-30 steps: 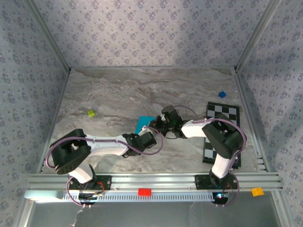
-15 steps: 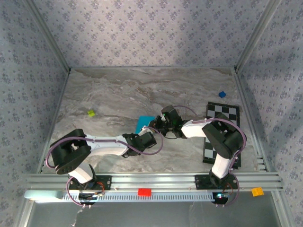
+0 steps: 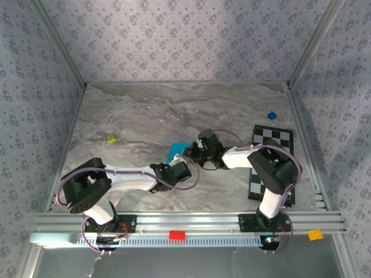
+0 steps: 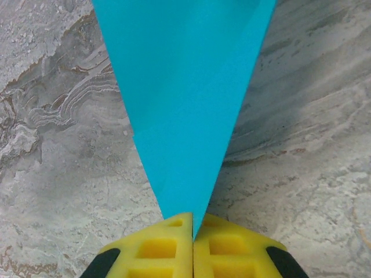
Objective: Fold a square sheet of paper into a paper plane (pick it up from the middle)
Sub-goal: Fold the wing for the fifth time at the center of the table.
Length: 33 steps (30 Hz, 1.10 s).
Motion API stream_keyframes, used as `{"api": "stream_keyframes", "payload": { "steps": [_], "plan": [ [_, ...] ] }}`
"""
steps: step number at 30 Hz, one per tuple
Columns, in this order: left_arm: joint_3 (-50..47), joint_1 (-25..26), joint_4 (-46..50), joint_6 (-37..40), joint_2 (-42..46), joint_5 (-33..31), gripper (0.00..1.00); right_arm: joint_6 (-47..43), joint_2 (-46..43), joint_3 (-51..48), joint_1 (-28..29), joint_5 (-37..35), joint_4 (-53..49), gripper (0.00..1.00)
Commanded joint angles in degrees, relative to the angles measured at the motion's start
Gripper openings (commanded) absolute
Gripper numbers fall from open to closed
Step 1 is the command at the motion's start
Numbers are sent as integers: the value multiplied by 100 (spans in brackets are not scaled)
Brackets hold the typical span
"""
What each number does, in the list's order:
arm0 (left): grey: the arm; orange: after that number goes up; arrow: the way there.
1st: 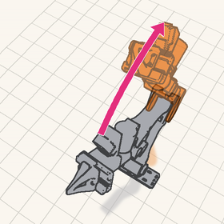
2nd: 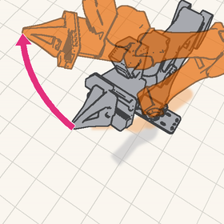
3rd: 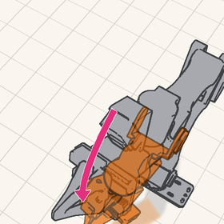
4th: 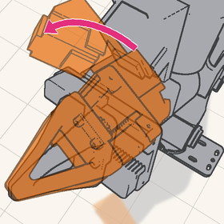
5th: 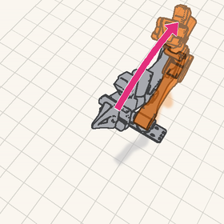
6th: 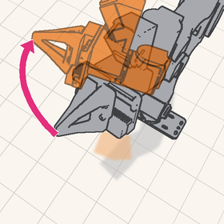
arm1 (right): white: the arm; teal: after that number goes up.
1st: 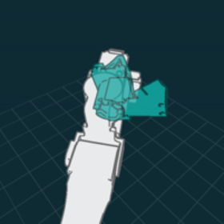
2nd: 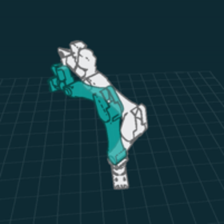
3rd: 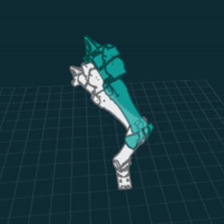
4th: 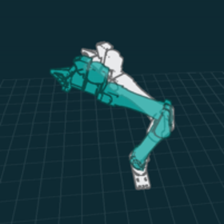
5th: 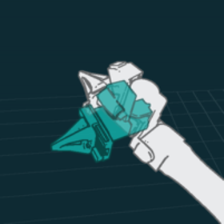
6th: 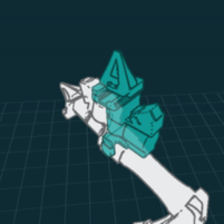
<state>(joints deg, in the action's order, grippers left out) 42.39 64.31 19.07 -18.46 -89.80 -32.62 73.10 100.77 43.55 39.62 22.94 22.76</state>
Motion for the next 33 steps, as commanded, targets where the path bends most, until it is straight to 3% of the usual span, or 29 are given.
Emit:
{"api": "stream_keyframes", "payload": {
  "steps": [1,5,15,26,33],
  "plan": [
    [-59,46,-46,43,49,-43,5,-18,-174,110,-24,49,-179,0],
    [-21,46,-49,17,11,132,4,-148,-236,131,-49,79,-316,3],
    [93,46,-184,-151,-217,579,6,-811,-846,33,-265,-165,-1490,40],
    [217,-4,-319,-537,-416,1083,7,-1144,-1492,-295,-437,-386,-2113,42],
    [10,-351,-596,-720,-180,1844,10,-1242,-1465,-288,-332,-416,-2107,33]
  ]
}}
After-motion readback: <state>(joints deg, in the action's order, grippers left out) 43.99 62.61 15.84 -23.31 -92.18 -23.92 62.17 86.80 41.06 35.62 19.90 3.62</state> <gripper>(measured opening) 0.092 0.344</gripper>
